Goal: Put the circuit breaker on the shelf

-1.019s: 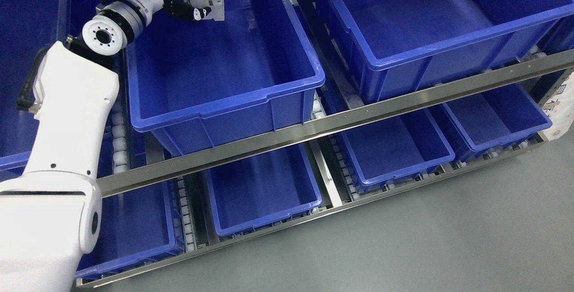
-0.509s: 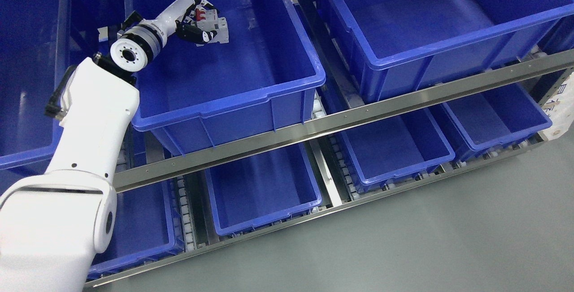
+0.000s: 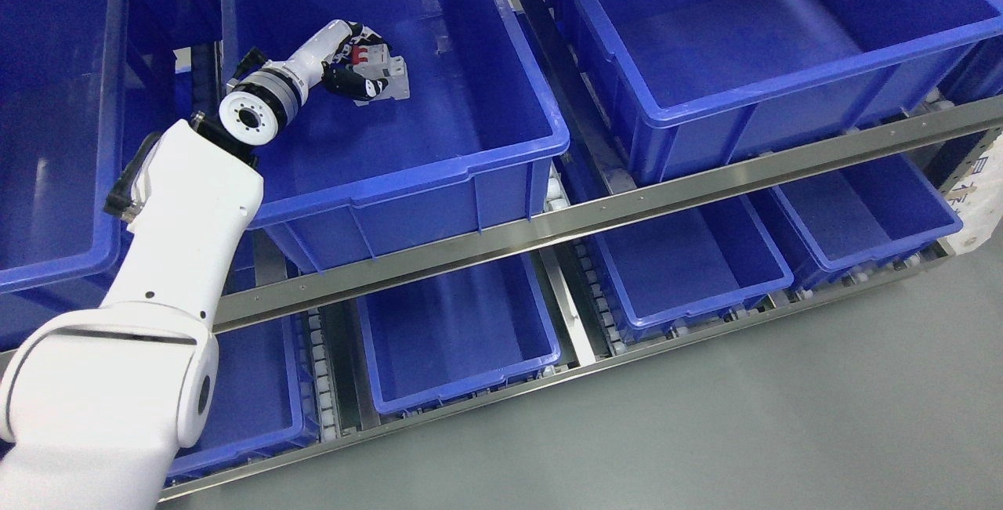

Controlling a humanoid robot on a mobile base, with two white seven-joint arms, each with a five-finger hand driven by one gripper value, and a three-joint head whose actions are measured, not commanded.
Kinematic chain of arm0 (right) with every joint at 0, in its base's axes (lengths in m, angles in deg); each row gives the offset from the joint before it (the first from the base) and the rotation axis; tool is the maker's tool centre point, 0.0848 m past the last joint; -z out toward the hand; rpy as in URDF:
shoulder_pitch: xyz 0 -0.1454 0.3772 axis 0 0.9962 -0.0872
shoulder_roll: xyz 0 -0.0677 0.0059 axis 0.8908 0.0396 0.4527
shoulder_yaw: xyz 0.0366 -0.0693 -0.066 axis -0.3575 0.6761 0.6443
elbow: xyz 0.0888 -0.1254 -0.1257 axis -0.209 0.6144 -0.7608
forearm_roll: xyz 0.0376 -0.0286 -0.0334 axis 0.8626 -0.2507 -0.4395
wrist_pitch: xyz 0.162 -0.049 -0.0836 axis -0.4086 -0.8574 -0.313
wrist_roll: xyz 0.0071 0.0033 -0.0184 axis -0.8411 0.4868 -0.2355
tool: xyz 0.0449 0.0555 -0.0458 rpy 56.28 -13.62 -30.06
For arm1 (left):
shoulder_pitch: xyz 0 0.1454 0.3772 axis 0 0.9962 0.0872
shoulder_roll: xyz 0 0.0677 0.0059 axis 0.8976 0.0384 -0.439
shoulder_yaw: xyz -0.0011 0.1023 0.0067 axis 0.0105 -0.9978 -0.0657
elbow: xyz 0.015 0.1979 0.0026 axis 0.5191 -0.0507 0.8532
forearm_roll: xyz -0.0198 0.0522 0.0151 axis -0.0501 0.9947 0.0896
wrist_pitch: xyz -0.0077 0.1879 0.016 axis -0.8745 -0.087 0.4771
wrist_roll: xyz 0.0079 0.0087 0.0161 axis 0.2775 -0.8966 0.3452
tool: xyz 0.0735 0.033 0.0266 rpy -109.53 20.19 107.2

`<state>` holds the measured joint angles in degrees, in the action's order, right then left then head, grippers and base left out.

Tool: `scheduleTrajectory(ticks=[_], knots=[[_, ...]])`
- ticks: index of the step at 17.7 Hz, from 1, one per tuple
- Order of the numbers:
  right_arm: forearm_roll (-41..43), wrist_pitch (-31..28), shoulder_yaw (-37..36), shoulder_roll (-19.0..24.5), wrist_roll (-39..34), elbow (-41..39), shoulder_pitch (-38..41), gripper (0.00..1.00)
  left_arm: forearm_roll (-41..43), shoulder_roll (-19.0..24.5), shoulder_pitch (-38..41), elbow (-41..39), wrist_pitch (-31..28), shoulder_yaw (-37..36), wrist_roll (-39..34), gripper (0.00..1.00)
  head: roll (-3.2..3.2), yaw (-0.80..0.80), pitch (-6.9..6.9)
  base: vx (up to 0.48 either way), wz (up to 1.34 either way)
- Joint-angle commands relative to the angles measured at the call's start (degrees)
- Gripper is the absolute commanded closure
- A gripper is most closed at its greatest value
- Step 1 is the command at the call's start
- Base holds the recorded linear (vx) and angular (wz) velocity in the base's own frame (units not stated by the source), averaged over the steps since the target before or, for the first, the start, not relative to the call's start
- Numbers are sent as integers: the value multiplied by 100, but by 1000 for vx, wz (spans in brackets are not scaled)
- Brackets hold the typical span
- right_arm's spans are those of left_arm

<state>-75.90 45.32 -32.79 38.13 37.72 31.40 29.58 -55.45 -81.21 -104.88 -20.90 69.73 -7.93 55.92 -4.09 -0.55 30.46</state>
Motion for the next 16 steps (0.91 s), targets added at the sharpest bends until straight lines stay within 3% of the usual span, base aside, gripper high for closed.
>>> scheduleTrajectory(ticks=[1, 4, 6, 8, 9, 13, 15, 16], knots=[[0, 4, 0, -100, -5, 0, 0, 0, -3, 5, -90, 146, -10, 14, 8, 25, 0, 0, 0, 0, 0], [0, 4, 0, -100, -5, 0, 0, 0, -73, 49, -265, 76, -1, 399, -18, 16, 0, -4, -52, 0, 0], [0, 4, 0, -100, -5, 0, 0, 0, -265, 41, -484, -64, -18, 1938, -281, 14, 2, -4, -106, 0, 0], [0, 4, 0, -100, -5, 0, 0, 0, -495, -3, -809, -108, -19, 3488, -414, 12, 2, -4, -258, 0, 0], [0, 4, -8, -100, -5, 0, 0, 0, -513, -47, -889, -230, -18, 3895, -466, 8, 2, -4, -352, 0, 0], [0, 4, 0, -100, -5, 0, 0, 0, -714, -397, -409, -1476, -447, 4347, -563, 1, 2, -4, -379, 0, 0], [0, 4, 0, -100, -5, 0, 0, 0, -908, -642, 4, -2354, -755, 4382, -572, 0, 2, -4, -679, 0, 0], [0, 4, 0, -100, -5, 0, 0, 0, -917, -642, 268, -2837, -879, 4348, -572, 0, 2, -4, -687, 0, 0]])
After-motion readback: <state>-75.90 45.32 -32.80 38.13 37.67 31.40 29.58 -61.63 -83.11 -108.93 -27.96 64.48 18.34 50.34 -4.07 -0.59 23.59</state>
